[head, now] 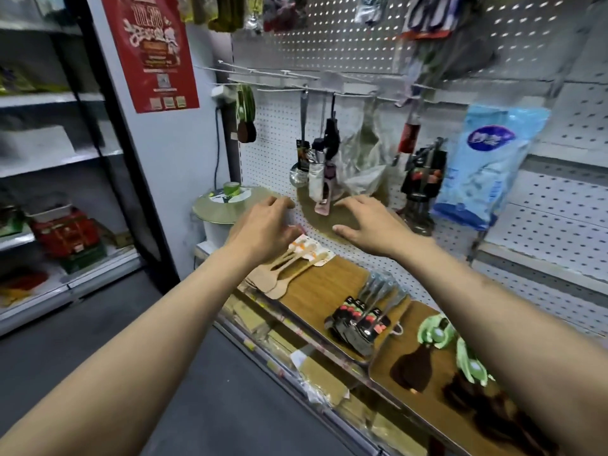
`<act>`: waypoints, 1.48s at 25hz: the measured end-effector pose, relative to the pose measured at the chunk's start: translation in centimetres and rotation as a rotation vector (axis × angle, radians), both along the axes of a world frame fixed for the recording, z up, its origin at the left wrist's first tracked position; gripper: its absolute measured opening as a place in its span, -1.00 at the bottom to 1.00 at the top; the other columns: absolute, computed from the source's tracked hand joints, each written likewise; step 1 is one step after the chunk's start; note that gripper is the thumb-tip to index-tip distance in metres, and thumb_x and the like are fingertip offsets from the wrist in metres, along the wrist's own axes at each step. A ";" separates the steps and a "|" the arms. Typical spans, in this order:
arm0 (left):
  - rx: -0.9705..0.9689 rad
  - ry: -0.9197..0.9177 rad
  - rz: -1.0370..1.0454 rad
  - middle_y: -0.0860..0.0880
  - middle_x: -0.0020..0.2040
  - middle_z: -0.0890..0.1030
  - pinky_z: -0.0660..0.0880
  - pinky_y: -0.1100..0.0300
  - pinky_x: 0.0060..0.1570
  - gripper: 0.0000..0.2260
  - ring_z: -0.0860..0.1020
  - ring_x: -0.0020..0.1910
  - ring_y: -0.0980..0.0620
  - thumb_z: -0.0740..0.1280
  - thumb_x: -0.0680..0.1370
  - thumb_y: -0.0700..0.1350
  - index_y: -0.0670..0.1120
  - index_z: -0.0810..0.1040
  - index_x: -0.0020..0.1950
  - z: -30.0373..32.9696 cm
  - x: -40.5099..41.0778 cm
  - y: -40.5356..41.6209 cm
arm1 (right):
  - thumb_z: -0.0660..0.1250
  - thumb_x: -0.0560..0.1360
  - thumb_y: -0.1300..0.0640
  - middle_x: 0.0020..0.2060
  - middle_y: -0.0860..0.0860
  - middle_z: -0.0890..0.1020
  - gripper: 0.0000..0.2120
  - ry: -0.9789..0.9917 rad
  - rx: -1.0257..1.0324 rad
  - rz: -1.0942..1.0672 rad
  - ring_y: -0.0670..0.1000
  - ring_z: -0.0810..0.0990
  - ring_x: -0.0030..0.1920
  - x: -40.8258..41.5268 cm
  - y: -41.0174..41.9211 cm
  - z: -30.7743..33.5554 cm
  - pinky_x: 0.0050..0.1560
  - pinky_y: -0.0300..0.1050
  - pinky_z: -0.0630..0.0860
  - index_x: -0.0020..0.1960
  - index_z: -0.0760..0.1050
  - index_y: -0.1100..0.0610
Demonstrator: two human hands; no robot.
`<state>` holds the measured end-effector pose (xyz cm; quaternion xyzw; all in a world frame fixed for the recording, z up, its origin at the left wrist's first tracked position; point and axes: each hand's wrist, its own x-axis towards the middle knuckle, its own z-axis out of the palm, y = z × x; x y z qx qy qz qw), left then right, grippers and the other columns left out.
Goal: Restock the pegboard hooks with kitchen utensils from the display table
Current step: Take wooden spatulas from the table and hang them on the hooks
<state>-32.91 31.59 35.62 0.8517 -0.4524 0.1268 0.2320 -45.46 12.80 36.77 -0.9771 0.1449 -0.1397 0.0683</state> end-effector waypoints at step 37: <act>0.555 0.819 -0.280 -0.02 0.14 0.62 0.50 0.09 0.16 -0.68 0.57 0.13 -0.02 0.41 0.51 0.02 -0.03 0.52 0.22 -39.7 44.9 -26.5 | 0.56 0.39 0.11 -0.01 0.15 0.69 -0.78 -0.128 1.376 -1.398 0.15 0.68 0.00 40.6 -14.9 -42.7 0.10 0.10 0.63 -0.06 0.61 0.19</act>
